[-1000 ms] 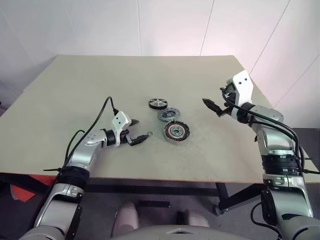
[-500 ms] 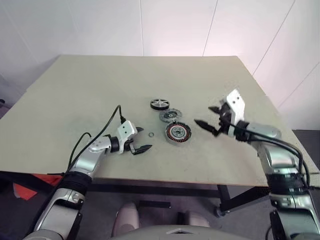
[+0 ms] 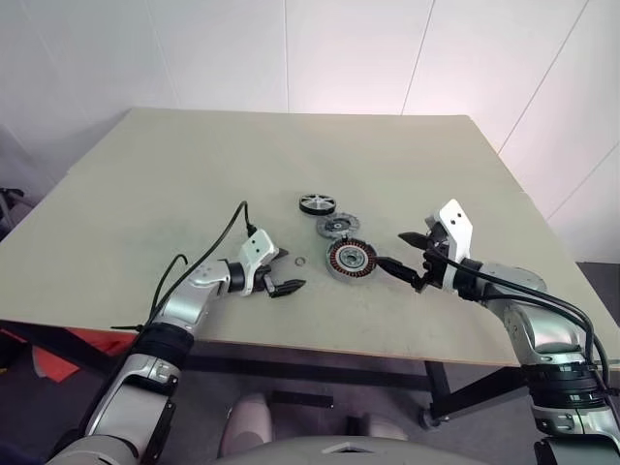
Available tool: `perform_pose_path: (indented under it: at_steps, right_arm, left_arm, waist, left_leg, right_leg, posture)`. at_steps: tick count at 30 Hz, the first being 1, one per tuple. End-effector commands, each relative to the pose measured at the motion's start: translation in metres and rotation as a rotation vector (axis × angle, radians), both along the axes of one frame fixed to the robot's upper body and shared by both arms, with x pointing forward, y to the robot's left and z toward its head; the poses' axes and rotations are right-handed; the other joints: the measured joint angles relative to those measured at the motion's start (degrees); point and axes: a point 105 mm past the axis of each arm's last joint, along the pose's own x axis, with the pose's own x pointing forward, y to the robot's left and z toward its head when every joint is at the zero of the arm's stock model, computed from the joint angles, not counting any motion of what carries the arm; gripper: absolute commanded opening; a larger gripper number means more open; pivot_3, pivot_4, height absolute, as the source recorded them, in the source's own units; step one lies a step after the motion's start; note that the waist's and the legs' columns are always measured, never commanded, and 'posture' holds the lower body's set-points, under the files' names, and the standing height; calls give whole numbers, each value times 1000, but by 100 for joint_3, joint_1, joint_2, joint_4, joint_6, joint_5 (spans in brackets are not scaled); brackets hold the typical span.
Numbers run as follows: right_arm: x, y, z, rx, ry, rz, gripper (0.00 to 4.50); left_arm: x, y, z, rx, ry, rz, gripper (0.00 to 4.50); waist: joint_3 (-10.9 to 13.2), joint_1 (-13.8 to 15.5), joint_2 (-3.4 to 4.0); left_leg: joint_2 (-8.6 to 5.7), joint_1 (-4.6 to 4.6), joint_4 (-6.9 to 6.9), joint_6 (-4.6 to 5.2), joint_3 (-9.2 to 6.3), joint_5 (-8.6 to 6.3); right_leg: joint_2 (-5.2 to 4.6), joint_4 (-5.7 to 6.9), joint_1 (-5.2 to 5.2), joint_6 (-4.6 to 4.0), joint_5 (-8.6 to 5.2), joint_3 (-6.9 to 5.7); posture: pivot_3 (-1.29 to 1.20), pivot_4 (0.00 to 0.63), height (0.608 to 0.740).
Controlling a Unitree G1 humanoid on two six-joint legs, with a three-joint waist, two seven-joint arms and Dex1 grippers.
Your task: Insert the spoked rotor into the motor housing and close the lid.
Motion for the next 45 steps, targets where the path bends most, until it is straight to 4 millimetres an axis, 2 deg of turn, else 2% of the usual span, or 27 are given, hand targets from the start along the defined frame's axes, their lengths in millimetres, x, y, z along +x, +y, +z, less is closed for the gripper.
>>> perform_pose_path:
  at_steps: [1, 7, 13, 26, 33, 34, 37, 45]
  right_arm:
    - [4, 1, 18, -6, -69, 6, 4481]
    - [7, 2, 20, -8, -77, 5, 4481]
    - [12, 0, 22, -19, -93, -8, 4481]
    - [16, -4, 25, -13, -113, -40, 4481]
    - [16, -4, 24, -23, -115, -41, 4481]
    - [16, -4, 24, -24, -115, -41, 4500]
    - [16, -4, 22, -26, -112, -41, 4500]
    - [17, -4, 21, -29, -110, -39, 4500]
  left_arm:
    - [0, -13, 8, -18, 19, -24, 4500]
    - [-2, -15, -1, 41, -14, -53, 4500]
    - [-8, -13, -19, 118, -24, -82, 4500]
    - [-2, -15, -34, 91, 52, -35, 4500]
    - [1, -19, -33, 66, 68, -15, 4500]
    - [1, -19, -33, 65, 68, -14, 4123]
    - [2, -20, -33, 68, 53, -7, 3396]
    - [4, -23, -29, 50, 51, 2, 3396]
  waist:
    - [-1, 5, 1]
    - [-1, 5, 2]
    - [-4, 6, 6]
    - [-22, 102, 27]
    - [-23, 102, 30]
    - [-23, 102, 30]
    - [-23, 99, 29]
    - [-23, 101, 30]
  left_leg:
    - [0, 0, -2, 0, 0, 0]
    - [0, -3, -11, 0, -1, 0]
    - [-1, -2, -16, 2, -1, -1]
    - [-6, 16, -19, 2, 0, -1]
    - [-14, 29, -21, 2, 0, -1]
    - [-16, 29, -22, 2, 0, -1]
    - [-25, 29, -27, 2, 0, -1]
    - [-33, 25, -41, 2, 0, -1]
  right_leg:
    - [0, 0, -1, 0, 0, 0]
    - [1, -9, -2, 0, 0, -2]
    - [1, -22, 2, 1, 0, -2]
    - [-10, -37, 38, 18, -10, -2]
    - [-27, -42, 52, 31, -18, -3]
    - [-29, -44, 51, 32, -18, -4]
    - [-38, -48, 53, 35, -20, -4]
    - [-45, -48, 51, 44, -25, -6]
  posture:
    - [0, 0, 740]
    - [0, 0, 740]
    - [0, 0, 740]
    - [0, 0, 740]
    - [0, 0, 740]
    - [0, 0, 740]
    - [0, 0, 740]
    - [0, 0, 740]
